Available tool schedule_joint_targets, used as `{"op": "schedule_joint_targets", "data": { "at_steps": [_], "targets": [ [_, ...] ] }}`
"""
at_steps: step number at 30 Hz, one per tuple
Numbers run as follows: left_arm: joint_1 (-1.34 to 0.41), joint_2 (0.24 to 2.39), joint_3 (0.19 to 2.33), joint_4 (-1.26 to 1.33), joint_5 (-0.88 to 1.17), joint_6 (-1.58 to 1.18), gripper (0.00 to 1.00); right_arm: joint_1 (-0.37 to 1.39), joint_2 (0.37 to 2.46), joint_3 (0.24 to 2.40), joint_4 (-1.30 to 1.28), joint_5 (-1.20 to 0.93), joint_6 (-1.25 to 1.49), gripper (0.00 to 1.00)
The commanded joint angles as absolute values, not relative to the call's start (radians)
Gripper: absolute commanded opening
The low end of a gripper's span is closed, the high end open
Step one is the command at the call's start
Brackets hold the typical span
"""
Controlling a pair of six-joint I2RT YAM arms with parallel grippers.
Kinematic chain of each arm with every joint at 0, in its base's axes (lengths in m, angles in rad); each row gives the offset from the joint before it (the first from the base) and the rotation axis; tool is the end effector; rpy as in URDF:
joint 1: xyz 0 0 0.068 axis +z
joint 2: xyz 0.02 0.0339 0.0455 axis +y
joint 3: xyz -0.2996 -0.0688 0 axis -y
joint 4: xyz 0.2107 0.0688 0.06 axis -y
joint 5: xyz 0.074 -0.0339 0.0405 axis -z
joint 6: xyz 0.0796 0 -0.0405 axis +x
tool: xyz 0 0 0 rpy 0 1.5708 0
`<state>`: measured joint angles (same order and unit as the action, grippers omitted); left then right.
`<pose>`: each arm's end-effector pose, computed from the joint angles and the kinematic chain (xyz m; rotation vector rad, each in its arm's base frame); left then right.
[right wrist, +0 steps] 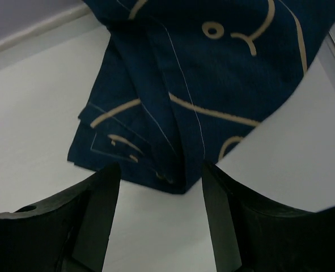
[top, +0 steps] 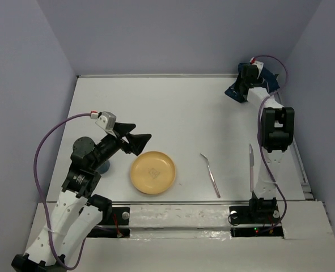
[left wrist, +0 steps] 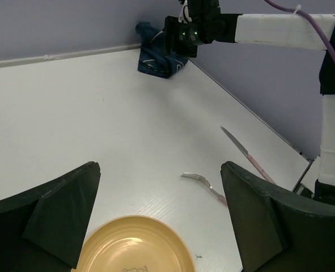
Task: Set the dinner table for one person
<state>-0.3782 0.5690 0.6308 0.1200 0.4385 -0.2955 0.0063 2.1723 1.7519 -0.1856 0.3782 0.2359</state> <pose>0.0971 -0.0749 0.3742 0.4360 1.3957 -0.8576 0.5282 -0.0261 0.2450 0.4560 2.0914 -0.2699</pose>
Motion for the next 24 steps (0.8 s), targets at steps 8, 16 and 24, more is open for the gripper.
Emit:
{"op": "schedule_joint_targets", "data": {
  "at_steps": [8, 16, 24],
  "targets": [
    [-0.382, 0.597, 0.673, 0.124, 0.414, -0.259, 0.99, -0.011, 2.482, 2.206, -0.327, 0.526, 0.147, 0.60],
    [-0.376, 0.600, 0.676, 0.126, 0.408, -0.256, 0.99, -0.011, 2.537, 2.227, -0.336, 0.522, 0.158, 0.00],
    [-0.364, 0.584, 0.676, 0.126, 0.388, -0.261, 0.99, 0.052, 2.124, 1.893, -0.095, 0.188, 0.178, 0.00]
  ]
}}
